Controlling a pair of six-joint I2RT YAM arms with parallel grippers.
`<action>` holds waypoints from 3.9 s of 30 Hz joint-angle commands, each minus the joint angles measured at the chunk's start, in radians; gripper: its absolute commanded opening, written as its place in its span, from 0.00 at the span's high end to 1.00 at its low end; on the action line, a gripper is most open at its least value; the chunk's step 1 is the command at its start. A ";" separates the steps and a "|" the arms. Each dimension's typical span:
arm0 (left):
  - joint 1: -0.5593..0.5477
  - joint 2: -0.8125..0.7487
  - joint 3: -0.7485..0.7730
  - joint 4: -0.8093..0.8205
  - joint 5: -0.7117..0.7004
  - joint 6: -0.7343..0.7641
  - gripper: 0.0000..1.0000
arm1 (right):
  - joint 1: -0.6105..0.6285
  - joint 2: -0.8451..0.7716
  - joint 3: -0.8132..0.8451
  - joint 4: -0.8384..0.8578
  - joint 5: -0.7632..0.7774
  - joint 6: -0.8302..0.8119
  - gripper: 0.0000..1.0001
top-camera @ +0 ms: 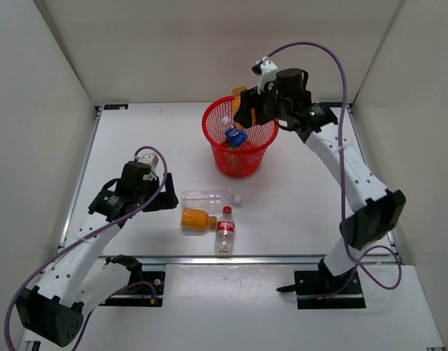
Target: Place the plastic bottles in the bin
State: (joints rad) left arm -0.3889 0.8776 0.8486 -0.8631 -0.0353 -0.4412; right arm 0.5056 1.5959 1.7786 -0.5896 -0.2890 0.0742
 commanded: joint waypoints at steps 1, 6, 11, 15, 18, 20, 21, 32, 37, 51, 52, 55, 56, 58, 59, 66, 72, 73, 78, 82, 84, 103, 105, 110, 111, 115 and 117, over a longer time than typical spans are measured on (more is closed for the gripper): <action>0.005 0.049 0.047 0.032 0.054 0.051 0.01 | -0.055 0.117 0.109 -0.038 0.044 -0.065 0.79; -0.007 0.167 0.112 0.035 0.122 0.175 0.01 | -0.056 0.200 0.142 -0.081 0.062 -0.096 0.40; -0.050 0.268 0.187 0.128 0.222 0.271 0.01 | -0.075 0.145 0.075 -0.053 0.076 -0.088 0.01; -0.053 0.363 0.211 0.220 0.304 0.357 0.01 | -0.127 0.059 0.019 -0.047 0.028 -0.040 0.01; -0.059 0.438 0.240 0.271 0.325 0.407 0.01 | -0.180 -0.061 -0.080 -0.029 -0.021 0.015 0.01; -0.077 0.504 0.260 0.273 0.319 0.440 0.02 | -0.219 -0.126 -0.151 -0.024 -0.047 0.032 0.01; -0.093 0.518 0.273 0.265 0.324 0.473 0.01 | -0.245 -0.169 -0.198 -0.021 -0.070 0.045 0.01; -0.091 0.701 0.333 0.236 0.410 0.665 0.01 | -0.435 -0.468 -0.556 -0.067 -0.104 0.131 0.01; -0.143 0.768 0.322 0.236 0.353 0.708 0.01 | -0.499 -0.573 -0.663 -0.052 -0.157 0.162 0.00; -0.156 0.823 0.313 0.243 0.313 0.691 0.01 | -0.544 -0.700 -0.811 -0.065 -0.153 0.162 0.00; -0.156 0.845 0.328 0.216 0.311 0.690 0.01 | -0.544 -0.709 -0.821 -0.064 -0.156 0.162 0.00; -0.153 0.885 0.343 0.171 0.267 0.676 0.02 | -0.550 -0.722 -0.831 -0.058 -0.162 0.150 0.01; -0.153 0.894 0.339 0.165 0.261 0.674 0.02 | -0.552 -0.723 -0.826 -0.064 -0.162 0.150 0.01; -0.157 0.894 0.328 0.168 0.259 0.645 0.01 | -0.544 -0.732 -0.832 -0.076 -0.167 0.148 0.01; -0.157 0.876 0.317 0.185 0.261 0.635 0.01 | -0.535 -0.735 -0.838 -0.072 -0.170 0.145 0.01; -0.127 0.761 0.225 0.297 0.209 0.541 0.13 | -0.513 -0.787 -0.875 -0.064 -0.173 0.144 0.01; -0.084 0.574 0.170 0.314 0.092 0.477 0.43 | -0.492 -0.817 -0.887 -0.098 -0.157 0.144 0.01; -0.073 0.545 0.144 0.335 0.069 0.464 0.44 | -0.484 -0.818 -0.890 -0.104 -0.145 0.142 0.01; -0.025 0.319 0.132 0.322 -0.040 0.334 0.48 | -0.454 -0.838 -0.907 -0.127 -0.113 0.144 0.01; 0.059 0.224 0.229 0.280 -0.028 0.244 0.43 | -0.444 -0.844 -0.927 -0.127 -0.124 0.128 0.01; 0.036 0.253 0.376 0.251 -0.044 0.199 0.50 | -0.424 -0.852 -0.938 -0.113 -0.122 0.127 0.01; -0.272 1.078 1.309 0.322 -0.006 0.068 0.32 | -0.289 -0.834 -0.992 -0.072 -0.056 0.111 0.01; -0.278 1.130 1.354 0.271 0.012 0.062 0.26 | -0.315 -0.823 -0.999 -0.058 -0.082 0.111 0.01; -0.295 1.085 1.293 0.219 0.018 0.073 0.01 | -0.236 -0.788 -0.970 -0.053 -0.018 0.107 0.01; -0.306 1.042 1.247 0.223 0.005 0.079 0.01 | -0.190 -0.774 -0.964 -0.058 0.011 0.111 0.01; -0.334 0.797 1.033 0.249 -0.075 0.078 0.01 | 0.017 -0.725 -0.944 -0.029 0.111 0.173 0.01; -0.329 0.673 0.846 0.251 -0.127 0.053 0.01 | 0.106 -0.677 -0.943 0.006 0.154 0.229 0.01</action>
State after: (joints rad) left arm -0.7033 1.7863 1.8297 -0.6147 -0.0792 -0.3687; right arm 0.5076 0.8803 0.7921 -0.6582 -0.2264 0.2333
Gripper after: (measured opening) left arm 0.987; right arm 0.991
